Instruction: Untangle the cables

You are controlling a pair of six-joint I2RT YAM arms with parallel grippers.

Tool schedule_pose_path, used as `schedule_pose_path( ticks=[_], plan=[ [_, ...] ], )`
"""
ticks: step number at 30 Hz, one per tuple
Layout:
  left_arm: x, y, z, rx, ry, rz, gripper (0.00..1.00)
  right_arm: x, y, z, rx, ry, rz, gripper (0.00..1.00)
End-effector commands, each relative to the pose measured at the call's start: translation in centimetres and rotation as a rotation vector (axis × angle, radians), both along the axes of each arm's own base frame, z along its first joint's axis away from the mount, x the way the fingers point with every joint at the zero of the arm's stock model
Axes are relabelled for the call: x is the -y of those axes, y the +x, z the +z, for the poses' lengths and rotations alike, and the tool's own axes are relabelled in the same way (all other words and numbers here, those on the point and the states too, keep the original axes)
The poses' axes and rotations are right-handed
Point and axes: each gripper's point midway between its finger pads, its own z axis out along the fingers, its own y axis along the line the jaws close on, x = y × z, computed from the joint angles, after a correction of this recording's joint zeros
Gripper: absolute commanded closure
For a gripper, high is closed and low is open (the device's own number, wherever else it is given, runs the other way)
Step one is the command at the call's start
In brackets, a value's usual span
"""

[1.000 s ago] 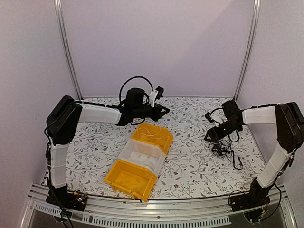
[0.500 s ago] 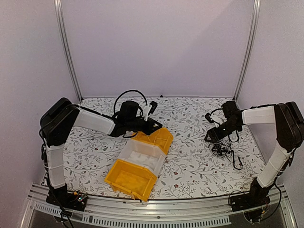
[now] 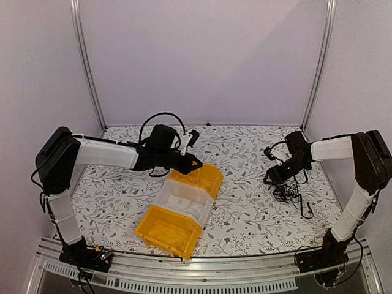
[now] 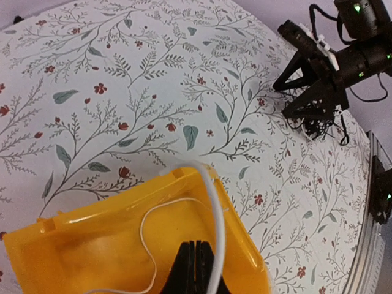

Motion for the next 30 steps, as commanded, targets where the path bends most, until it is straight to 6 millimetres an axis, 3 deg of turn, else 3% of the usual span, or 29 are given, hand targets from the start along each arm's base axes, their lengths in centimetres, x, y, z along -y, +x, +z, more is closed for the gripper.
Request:
schedule_pose_path(
  ticks=[1, 15, 22, 27, 30],
  plan=[
    [-1.3, -2.5, -3.5, -0.114, 0.161, -0.018, 1.00, -0.1, 0.4, -0.2, -0.002, 0.010, -0.003, 0.28],
    [-1.1, -2.1, -8.2, -0.319, 0.410, -0.041, 1.00, -0.3, 0.2, 0.4, 0.008, 0.028, 0.001, 0.28],
    [-1.6, -2.1, -9.2, -0.234, 0.549, -0.132, 1.00, -0.5, 0.2, 0.5, 0.006, 0.035, 0.005, 0.28],
    [-0.8, -0.6, -6.5, -0.043, 0.565, -0.120, 1.00, -0.6, 0.2, 0.6, 0.006, 0.038, 0.007, 0.28],
    [-0.9, -0.3, -6.5, -0.002, 0.616, -0.133, 1.00, -0.6, 0.2, 0.5, 0.001, 0.042, 0.009, 0.28]
  ],
)
